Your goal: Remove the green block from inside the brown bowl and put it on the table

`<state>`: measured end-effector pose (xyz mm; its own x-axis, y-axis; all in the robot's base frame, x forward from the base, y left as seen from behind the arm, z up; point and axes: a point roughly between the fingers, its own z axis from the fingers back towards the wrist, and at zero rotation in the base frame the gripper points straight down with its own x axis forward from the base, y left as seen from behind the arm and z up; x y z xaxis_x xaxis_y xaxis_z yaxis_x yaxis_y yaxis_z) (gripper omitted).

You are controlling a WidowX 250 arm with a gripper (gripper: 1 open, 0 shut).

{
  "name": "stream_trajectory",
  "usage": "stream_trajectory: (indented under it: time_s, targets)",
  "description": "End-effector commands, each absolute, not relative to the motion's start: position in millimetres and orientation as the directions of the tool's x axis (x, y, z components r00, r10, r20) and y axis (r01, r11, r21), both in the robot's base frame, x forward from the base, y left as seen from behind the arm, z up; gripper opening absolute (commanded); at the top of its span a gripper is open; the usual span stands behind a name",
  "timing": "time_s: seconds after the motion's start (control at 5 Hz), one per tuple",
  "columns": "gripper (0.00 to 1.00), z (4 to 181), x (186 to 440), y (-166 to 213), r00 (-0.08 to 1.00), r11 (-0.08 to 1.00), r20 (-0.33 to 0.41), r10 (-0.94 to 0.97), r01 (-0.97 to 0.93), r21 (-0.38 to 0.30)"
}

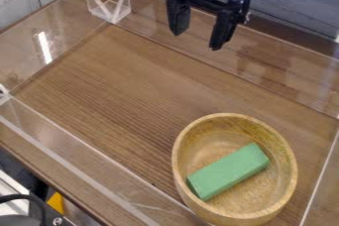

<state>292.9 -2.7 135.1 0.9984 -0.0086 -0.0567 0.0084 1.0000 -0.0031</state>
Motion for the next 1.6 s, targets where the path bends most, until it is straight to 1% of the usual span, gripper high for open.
stream_trajectory:
  time_s: [0.0, 0.2, 0.4, 0.6, 0.8, 1.0, 1.2, 1.4]
  targets:
    - [1.0, 132.6, 286.7, -6.5, 0.996, 0.998, -0.073, -0.057, 0.056, -0.013]
    - [1.0, 123.8, 277.5, -14.0, 0.989, 0.994, -0.099, -0.106, 0.104, -0.028]
    - [1.0, 112.9, 260.4, -32.3, 0.97, 0.978, -0.125, -0.209, 0.205, -0.046]
    - [1.0, 104.9, 235.1, -73.9, 0.913, 0.923, -0.137, -0.385, 0.38, -0.065]
    - [1.0, 92.8, 211.8, -124.4, 0.836, 0.848, -0.14, -0.53, 0.524, -0.08]
    - [1.0, 98.4, 187.4, -140.1, 0.76, 0.772, -0.132, -0.636, 0.63, -0.092]
    - [1.0, 108.2, 187.7, -125.3, 0.736, 0.745, -0.118, -0.666, 0.661, -0.083]
    - [1.0, 109.5, 190.2, -97.0, 0.772, 0.779, -0.11, -0.626, 0.623, -0.071]
